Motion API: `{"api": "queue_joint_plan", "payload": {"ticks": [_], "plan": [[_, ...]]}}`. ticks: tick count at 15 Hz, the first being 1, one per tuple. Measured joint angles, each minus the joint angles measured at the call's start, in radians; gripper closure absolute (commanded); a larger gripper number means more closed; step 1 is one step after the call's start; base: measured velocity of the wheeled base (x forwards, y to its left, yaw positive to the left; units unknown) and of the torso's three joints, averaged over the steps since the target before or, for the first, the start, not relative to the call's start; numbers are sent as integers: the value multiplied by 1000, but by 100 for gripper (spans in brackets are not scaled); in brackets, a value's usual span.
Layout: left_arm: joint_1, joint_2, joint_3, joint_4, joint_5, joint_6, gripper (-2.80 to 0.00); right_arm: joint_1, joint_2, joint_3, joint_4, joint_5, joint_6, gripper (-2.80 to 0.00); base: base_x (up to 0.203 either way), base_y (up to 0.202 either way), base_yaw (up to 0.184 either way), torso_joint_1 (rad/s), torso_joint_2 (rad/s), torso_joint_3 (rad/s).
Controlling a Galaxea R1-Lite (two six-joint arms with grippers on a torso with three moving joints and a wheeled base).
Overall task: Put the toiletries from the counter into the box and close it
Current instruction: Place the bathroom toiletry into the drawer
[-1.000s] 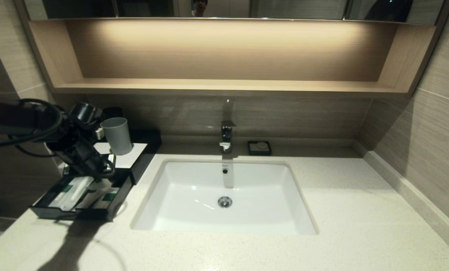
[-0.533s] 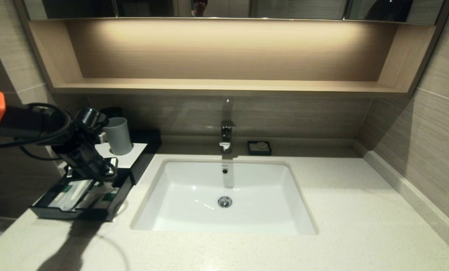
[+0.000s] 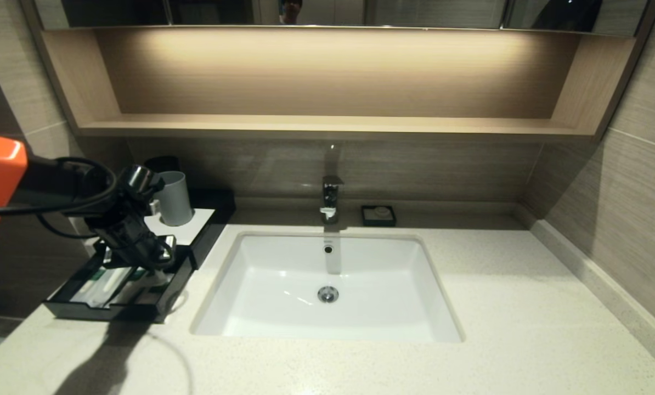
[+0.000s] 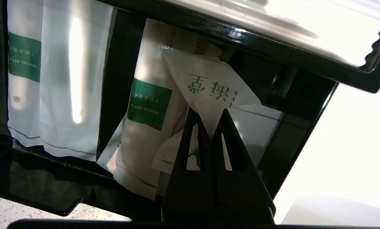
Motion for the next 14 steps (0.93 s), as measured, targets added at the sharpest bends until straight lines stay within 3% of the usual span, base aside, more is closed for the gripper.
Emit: {"api": "queue_joint_plan", "payload": {"ticks": [10,11,14], "plan": [[-1,18,-2,-8,0,-3,0,0,0,0,-1,0,0,0,0,0,0,0,0,0],[-1,18,-2,-9,0,-3,-280,0,0,0,-1,0,0,0,0,0,0,0,0,0],[-1,17,-3,-10,0,-5,-280,0,0,0,0,0,0,0,0,0,0,0,0,0]]}}
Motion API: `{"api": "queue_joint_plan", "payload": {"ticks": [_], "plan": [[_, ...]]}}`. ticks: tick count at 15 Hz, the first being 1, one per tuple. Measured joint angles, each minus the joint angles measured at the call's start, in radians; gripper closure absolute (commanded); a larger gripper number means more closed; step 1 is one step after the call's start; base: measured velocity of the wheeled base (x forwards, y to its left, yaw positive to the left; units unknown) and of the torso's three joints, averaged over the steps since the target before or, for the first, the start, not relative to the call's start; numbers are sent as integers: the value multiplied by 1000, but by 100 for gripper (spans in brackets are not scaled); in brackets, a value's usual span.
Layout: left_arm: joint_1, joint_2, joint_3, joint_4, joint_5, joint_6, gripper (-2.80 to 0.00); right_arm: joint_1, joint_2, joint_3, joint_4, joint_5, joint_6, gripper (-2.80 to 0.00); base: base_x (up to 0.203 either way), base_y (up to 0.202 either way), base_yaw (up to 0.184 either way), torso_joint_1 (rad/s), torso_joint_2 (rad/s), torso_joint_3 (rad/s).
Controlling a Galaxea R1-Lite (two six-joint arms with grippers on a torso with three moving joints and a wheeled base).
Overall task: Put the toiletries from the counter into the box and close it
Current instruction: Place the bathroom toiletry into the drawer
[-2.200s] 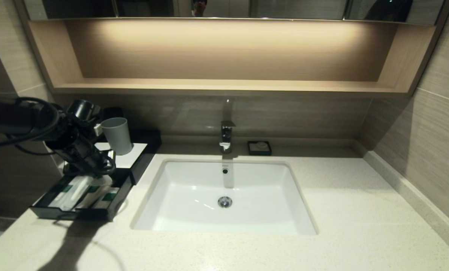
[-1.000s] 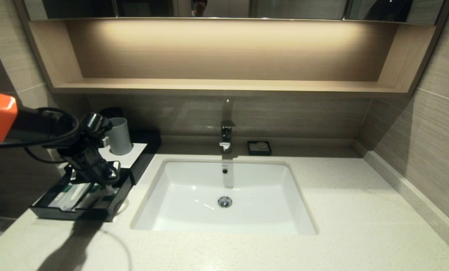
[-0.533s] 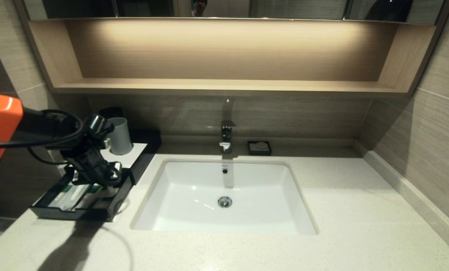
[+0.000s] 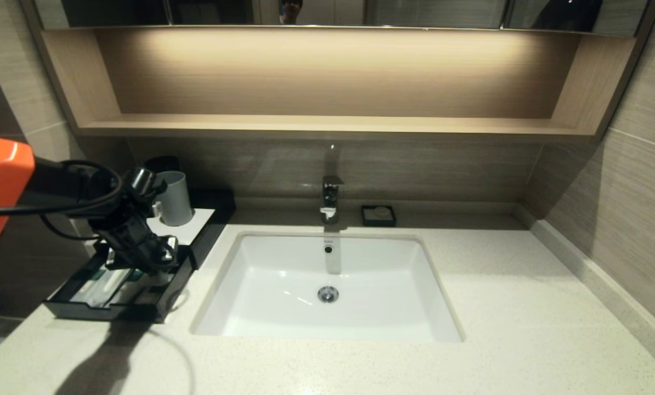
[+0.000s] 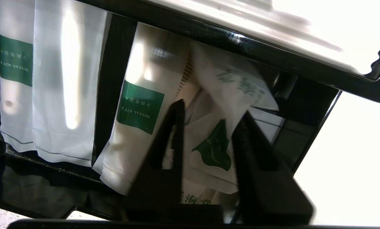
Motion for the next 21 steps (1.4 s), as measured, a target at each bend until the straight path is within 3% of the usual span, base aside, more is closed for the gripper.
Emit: {"api": "queue_joint_plan", "payload": {"ticks": [17,18,21], "plan": [[20,-136,6,11,-1,-4,-280,0,0,0,0,0,0,0,0,0,0,0,0,0],[23,-150,11,12,0,-5,0,0,0,0,0,0,0,0,0,0,0,0,0,0],[45,-200,22,38,0,-7,0,0,0,0,0,0,0,0,0,0,0,0,0,0]]}}
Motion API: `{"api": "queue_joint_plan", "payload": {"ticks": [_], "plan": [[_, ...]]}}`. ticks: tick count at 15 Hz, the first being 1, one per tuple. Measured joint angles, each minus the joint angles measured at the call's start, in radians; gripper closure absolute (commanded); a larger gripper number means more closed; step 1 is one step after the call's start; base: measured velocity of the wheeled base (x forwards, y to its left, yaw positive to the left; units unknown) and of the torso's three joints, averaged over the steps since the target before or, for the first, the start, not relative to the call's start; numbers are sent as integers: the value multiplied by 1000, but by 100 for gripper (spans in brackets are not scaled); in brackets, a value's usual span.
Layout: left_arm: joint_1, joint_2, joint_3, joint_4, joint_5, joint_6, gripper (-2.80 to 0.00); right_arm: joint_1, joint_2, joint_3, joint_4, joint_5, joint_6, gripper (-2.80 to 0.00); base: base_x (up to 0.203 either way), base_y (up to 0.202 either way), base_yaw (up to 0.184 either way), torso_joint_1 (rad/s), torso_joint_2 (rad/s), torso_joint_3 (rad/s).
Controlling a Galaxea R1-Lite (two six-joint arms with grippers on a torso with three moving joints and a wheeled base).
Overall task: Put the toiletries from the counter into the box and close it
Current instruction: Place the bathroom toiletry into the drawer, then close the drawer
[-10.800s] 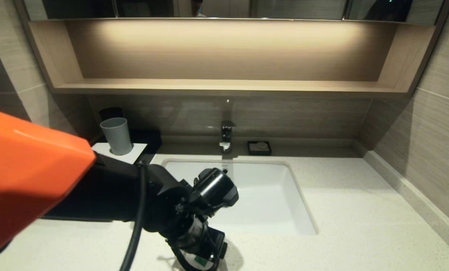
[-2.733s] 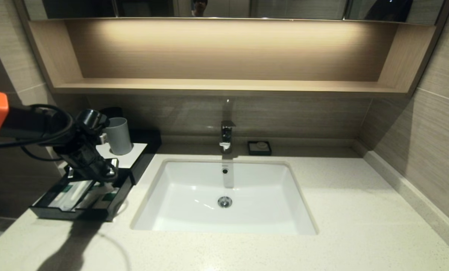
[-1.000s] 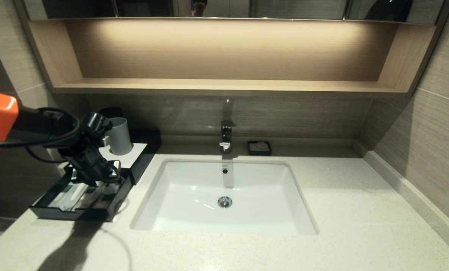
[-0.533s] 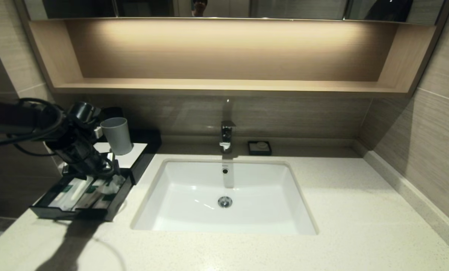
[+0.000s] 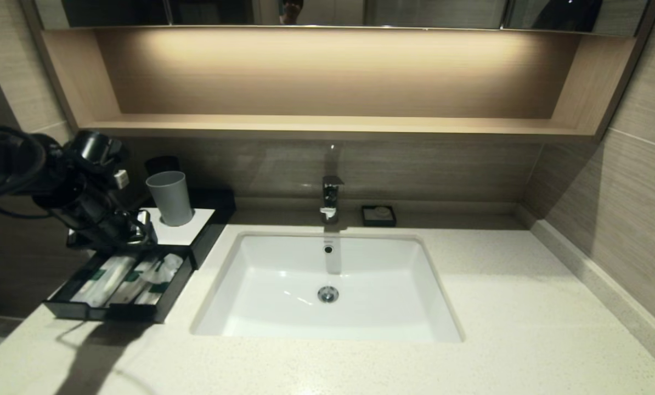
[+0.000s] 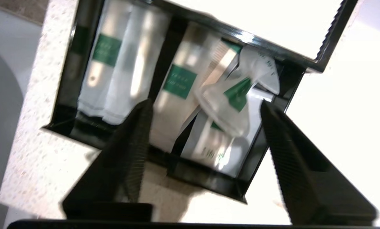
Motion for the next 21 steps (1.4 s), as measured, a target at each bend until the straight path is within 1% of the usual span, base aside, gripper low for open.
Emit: {"api": "queue_joint_plan", "payload": {"ticks": [3,7,11,13,16,19,21], "plan": [[33,-37,5,79,0,-18,0,0,0,0,0,0,0,0,0,0,0,0,0,0],[86,-65,20,146,0,-41,0,0,0,0,0,0,0,0,0,0,0,0,0,0],[97,-109,79,147,0,-65,0,0,0,0,0,0,0,0,0,0,0,0,0,0],[115,-121,101,147,-1,-67,0,0,0,0,0,0,0,0,0,0,0,0,0,0],[175,-125,111,146,-1,-64,0,0,0,0,0,0,0,0,0,0,0,0,0,0],[243,-114,129,136,-2,-39,0,0,0,0,0,0,0,0,0,0,0,0,0,0],[260,-110,150,144,-2,-32,0,0,0,0,0,0,0,0,0,0,0,0,0,0]]}}
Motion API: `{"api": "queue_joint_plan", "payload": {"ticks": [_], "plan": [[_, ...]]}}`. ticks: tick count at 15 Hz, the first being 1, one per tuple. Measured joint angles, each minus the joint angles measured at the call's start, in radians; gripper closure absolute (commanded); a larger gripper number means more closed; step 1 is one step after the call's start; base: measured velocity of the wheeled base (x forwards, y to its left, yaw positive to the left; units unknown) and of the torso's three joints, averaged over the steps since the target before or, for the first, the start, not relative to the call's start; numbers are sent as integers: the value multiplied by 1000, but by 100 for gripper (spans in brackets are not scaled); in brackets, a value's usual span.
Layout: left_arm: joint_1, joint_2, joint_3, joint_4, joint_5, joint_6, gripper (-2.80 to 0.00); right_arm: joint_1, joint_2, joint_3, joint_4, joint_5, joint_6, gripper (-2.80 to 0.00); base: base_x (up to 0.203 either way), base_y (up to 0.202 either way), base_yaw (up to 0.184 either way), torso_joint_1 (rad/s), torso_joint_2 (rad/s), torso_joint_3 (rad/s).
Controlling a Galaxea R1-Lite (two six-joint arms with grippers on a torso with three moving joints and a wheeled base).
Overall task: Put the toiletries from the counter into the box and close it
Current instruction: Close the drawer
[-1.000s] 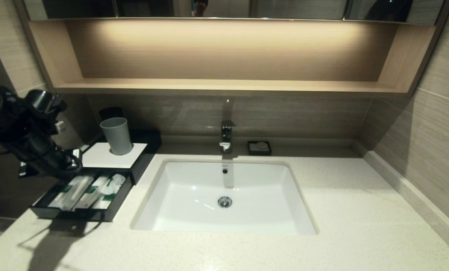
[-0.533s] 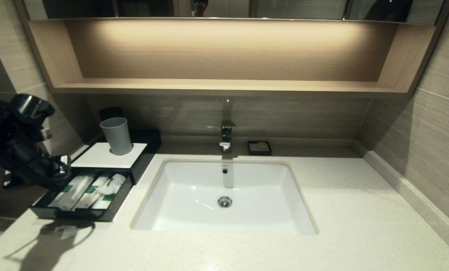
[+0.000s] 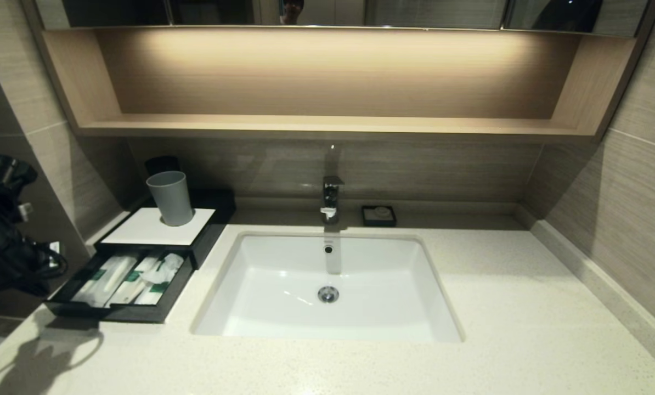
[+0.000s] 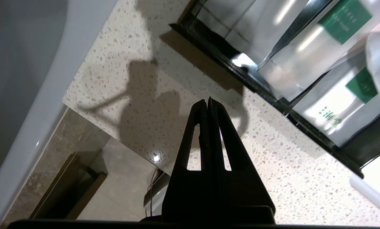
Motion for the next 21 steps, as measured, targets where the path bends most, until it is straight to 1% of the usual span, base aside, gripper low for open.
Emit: {"api": "queue_joint_plan", "payload": {"ticks": [3,7,21], "plan": [[6,-6,59,-9,-1,0,0,0,0,0,0,0,0,0,0,0,0,0,0,0],[7,-10,85,-11,-1,0,0,0,0,0,0,0,0,0,0,0,0,0,0,0],[15,38,90,-11,0,0,0,0,0,0,0,0,0,0,0,0,0,0,0,0]]}}
